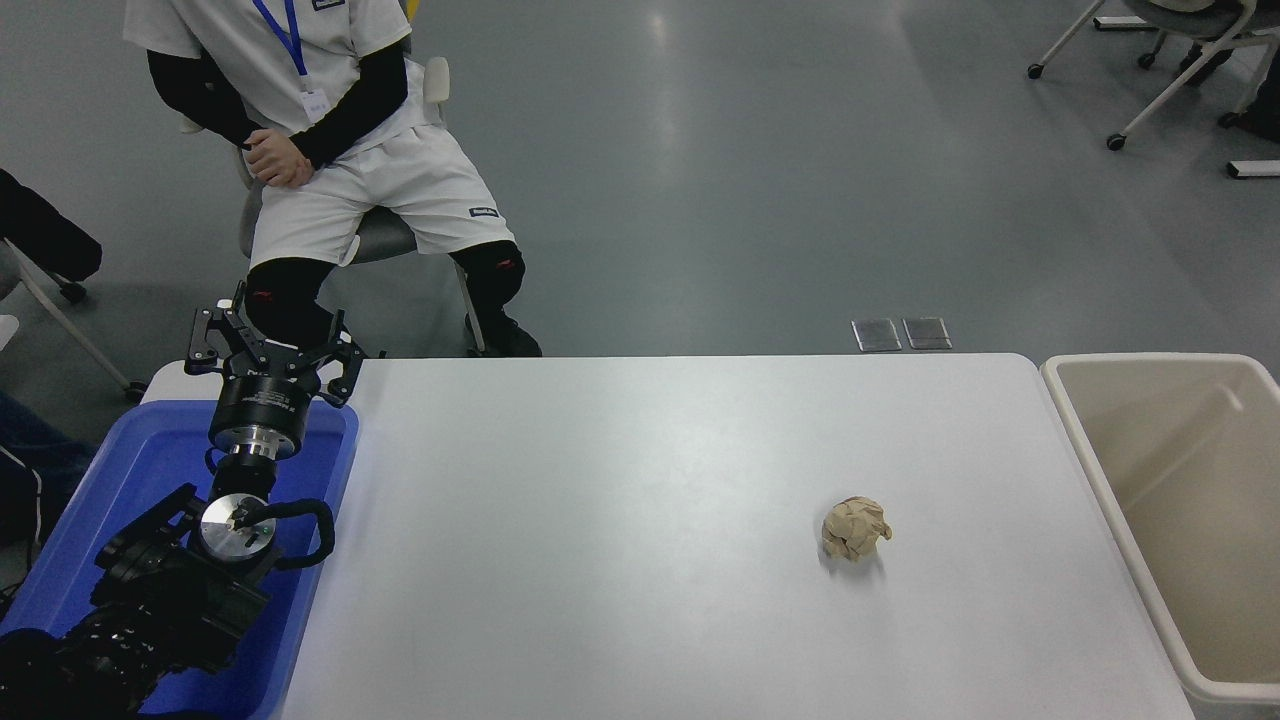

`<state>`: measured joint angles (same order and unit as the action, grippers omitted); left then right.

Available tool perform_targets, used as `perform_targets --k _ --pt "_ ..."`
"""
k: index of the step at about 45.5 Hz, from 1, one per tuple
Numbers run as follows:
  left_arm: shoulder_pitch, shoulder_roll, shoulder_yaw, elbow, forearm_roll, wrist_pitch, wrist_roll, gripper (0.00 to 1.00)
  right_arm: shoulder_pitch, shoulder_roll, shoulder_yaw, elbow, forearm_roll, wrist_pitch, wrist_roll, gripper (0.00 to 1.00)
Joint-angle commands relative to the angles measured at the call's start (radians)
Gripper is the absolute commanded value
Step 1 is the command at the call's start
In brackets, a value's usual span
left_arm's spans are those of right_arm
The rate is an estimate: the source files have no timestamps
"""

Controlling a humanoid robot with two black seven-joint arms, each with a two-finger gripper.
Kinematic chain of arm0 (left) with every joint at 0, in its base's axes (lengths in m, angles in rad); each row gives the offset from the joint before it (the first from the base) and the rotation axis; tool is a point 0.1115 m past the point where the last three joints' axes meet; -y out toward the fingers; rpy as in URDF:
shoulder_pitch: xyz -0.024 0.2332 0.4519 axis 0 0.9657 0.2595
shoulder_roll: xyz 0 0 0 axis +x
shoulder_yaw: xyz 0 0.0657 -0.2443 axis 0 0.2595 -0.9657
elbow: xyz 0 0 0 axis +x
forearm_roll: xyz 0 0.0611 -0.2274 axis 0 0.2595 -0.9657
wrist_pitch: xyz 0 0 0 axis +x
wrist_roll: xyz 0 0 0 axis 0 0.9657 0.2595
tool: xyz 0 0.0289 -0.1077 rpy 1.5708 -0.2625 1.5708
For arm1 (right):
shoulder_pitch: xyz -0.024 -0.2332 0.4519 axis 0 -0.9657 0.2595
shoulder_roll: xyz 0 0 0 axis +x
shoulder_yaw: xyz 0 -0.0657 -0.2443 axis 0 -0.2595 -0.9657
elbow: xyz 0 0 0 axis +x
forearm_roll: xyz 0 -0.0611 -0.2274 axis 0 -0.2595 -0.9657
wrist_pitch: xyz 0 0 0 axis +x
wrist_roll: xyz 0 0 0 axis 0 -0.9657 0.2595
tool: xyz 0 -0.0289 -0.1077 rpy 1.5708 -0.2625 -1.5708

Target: Pick up foil plate and place in dustbin

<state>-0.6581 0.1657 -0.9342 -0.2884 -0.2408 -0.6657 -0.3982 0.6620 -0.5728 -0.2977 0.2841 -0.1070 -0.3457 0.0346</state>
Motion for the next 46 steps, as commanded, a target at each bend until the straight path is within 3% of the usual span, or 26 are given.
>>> perform_targets --k 1,29,46 --pt "0.0 0.0 0.0 0.0 0.0 0.0 -0.001 0.99 0.053 -0.079 -0.021 0.165 -0.01 0.002 0.001 1.0" --pt "0.0 0.0 0.0 0.0 0.0 0.0 -0.001 0.99 0.361 -0.222 -0.4 0.612 -0.062 0.071 -0.001 1.0" --pt "0.0 0.0 0.0 0.0 0.0 0.0 -0.001 0.99 0.563 -0.24 -0.57 0.742 -0.066 0.428 -0.002 1.0"
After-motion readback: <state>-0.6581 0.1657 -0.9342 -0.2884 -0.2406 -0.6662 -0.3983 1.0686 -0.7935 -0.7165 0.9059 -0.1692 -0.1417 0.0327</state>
